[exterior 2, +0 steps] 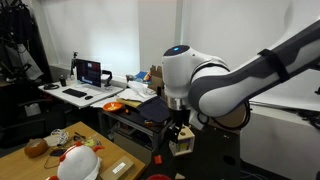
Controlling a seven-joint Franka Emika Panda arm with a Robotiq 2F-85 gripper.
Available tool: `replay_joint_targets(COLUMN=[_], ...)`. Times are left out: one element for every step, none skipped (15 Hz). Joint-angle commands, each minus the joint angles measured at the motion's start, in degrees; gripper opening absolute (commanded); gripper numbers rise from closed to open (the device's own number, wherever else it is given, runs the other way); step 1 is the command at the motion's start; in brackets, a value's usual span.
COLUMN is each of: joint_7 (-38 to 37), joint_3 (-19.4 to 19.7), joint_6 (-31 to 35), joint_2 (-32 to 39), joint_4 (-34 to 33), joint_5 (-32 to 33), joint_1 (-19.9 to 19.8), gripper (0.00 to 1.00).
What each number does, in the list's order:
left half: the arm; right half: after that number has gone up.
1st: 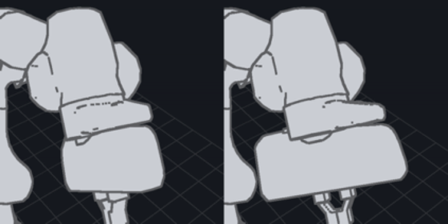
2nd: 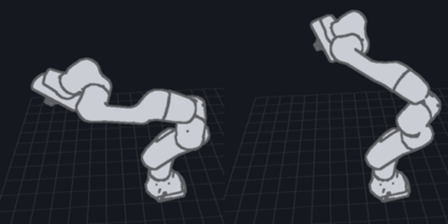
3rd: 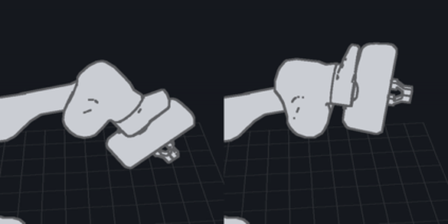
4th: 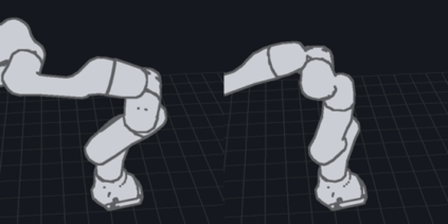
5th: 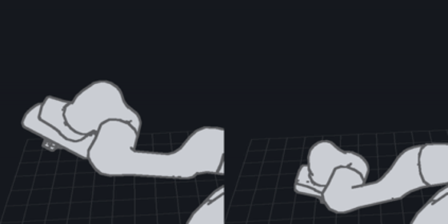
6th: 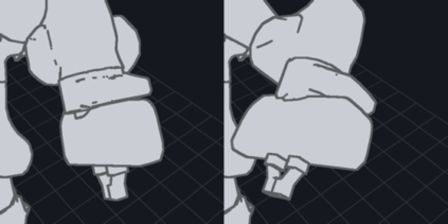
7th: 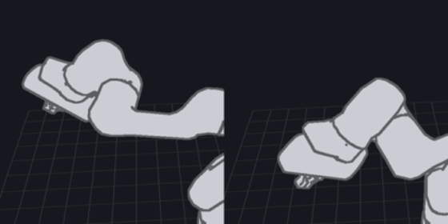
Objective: Put the blue tube on the red bowl at the back
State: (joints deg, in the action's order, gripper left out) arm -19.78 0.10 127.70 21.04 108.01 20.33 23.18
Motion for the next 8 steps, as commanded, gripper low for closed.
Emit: replay_joint_targets(joint_7=[1.65, 2.01, 2.49, 3.33, 4.98, 6.35, 8.73, 10.98], joint_3=[-1.55, -1.40, -1.32, -1.33, -1.36, -1.30, -1.28, -1.17], joint_6=[-1.75, -2.02, -2.08, -2.35, -2.72, -3.16, -3.90, -4.90], joint_2=[-6.25, -7.30, -8.53, -9.47, -12.10, -13.52, -15.70, -17.51], joint_4=[3.86, 4.13, 4.59, 4.78, 6.65, 7.42, 8.72, 9.66], joint_5=[-4.27, -5.16, -6.25, -7.55, -9.13, -10.53, -12.63, -14.82], joint_1=[-6.10, -7.60, -9.14, -10.57, -12.13, -13.47, -15.02, -16.43], gripper=[1.00, 1.00, 1.00, 1.00, 1.00, 1.00, 1.00, 1.00])
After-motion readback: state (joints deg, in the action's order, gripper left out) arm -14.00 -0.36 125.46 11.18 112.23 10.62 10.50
